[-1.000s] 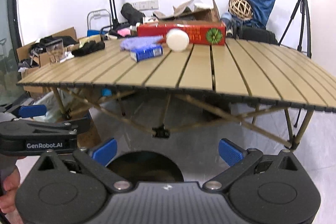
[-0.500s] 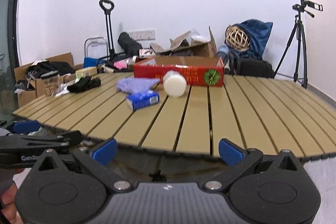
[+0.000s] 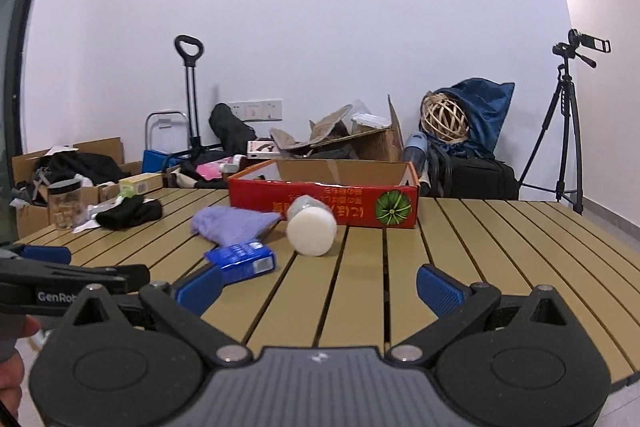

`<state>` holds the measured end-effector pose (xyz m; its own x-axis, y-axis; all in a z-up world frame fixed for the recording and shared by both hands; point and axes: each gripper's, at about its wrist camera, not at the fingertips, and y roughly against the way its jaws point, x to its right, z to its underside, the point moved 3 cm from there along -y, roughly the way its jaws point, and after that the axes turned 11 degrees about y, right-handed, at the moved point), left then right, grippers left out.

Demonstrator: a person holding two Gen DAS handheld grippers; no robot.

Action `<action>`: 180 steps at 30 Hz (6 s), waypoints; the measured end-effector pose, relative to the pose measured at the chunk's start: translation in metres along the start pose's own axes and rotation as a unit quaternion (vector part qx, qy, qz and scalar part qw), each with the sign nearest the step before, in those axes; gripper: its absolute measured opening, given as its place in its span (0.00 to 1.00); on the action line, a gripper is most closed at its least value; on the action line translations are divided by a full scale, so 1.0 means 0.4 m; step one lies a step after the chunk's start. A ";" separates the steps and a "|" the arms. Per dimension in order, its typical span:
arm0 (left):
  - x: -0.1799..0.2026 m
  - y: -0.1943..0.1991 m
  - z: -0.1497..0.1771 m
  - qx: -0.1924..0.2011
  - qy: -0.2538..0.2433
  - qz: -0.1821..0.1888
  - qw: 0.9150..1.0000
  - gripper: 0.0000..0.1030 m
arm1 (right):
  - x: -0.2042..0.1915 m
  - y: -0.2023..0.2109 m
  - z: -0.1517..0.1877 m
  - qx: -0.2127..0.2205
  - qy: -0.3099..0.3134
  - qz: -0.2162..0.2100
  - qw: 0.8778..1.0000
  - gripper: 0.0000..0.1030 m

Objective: Collect trash
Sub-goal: 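Raise both tools from the bin up to the table items, then close left tool on the blue tissue pack, then grasp the white foam cylinder with right tool while left tool holds the tissue pack, then carry the tissue pack and foam cylinder with both tools down to the black bin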

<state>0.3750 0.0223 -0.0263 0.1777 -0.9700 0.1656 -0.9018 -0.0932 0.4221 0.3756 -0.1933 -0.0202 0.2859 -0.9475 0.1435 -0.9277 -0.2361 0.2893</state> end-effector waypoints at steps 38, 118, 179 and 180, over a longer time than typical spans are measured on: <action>0.103 -0.394 -0.045 -0.112 -0.044 0.059 0.991 0.83 | 0.102 -0.226 0.049 -0.035 -0.088 0.036 0.995 1.00; -0.146 -0.236 -0.200 -0.010 0.044 -0.004 0.999 0.69 | -0.016 -0.477 -0.126 -0.149 -0.046 0.042 0.987 0.54; -0.120 0.407 0.110 0.016 0.049 0.045 0.998 0.69 | -0.046 0.333 0.103 -0.101 -0.042 0.024 0.994 0.54; -0.118 0.415 0.117 0.015 0.047 0.044 0.998 0.69 | -0.045 0.343 0.110 -0.101 -0.044 0.024 0.994 0.54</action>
<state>0.1984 0.0421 -0.0057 0.1322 -0.9494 0.2849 -0.9266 -0.0163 0.3756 0.2326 -0.2181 -0.0246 0.2129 -0.9737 0.0814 -0.8696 -0.1508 0.4702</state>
